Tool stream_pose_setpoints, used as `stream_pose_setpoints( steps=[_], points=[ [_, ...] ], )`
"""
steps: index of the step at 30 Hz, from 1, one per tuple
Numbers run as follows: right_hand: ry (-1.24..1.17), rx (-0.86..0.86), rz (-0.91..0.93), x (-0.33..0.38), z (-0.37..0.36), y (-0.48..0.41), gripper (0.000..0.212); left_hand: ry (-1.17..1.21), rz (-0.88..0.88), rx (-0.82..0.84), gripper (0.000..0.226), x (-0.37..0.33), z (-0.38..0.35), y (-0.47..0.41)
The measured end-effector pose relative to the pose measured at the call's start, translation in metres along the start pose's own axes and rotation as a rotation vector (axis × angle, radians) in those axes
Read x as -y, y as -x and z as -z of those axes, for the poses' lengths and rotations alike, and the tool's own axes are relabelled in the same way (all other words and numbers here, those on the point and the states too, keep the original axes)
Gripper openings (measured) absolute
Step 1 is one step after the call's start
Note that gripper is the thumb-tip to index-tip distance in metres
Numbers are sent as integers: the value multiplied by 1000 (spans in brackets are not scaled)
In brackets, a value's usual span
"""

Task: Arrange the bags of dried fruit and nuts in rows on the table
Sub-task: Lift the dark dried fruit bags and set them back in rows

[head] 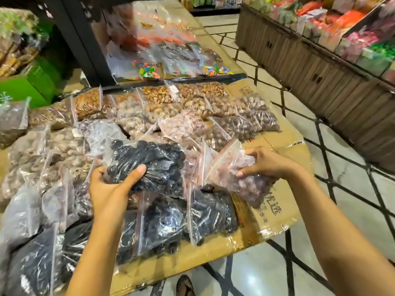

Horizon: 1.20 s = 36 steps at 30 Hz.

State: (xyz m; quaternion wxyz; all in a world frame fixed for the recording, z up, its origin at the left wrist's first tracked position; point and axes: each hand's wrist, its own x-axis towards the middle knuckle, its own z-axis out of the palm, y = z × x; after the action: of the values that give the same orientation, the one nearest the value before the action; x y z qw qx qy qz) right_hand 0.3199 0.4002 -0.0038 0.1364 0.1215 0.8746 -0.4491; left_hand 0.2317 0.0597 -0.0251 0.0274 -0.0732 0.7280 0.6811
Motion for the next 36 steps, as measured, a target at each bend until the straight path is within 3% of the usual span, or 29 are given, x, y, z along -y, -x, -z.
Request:
stream_pose_setpoints(
  steps=[5,10,13,15,17,19,21,27,31,33,36],
  points=[
    [45,122,6,-9,19,-23,32,35,-33,2,115,-10,-24,-2],
    [172,189,24,-26,32,-56,62,35,-27,-83,105,-11,-45,5],
    [171,174,60,-45,32,-78,39,119,-11,-163,95,-7,-62,19],
    [43,56,51,-67,25,-82,28,99,7,-257,107,-3,-75,33],
    [-85,5,67,-89,16,-82,48,85,10,-337,109,2,-88,50],
    [-105,52,130,-104,7,-79,79,56,6,-384,95,2,-103,68],
    [-32,52,178,-105,4,-75,95,63,-5,-410,76,2,-116,83],
    [165,-33,257,-117,-6,-66,102,215,0,-516,68,14,-129,119],
    [287,40,247,-108,1,-69,112,133,17,-579,85,20,-121,138],
    [127,-60,306,-92,5,-62,102,56,-12,-586,90,20,-115,146],
    [-28,-222,522,-49,3,-37,66,-37,-37,-569,82,15,-105,160]
  ],
)
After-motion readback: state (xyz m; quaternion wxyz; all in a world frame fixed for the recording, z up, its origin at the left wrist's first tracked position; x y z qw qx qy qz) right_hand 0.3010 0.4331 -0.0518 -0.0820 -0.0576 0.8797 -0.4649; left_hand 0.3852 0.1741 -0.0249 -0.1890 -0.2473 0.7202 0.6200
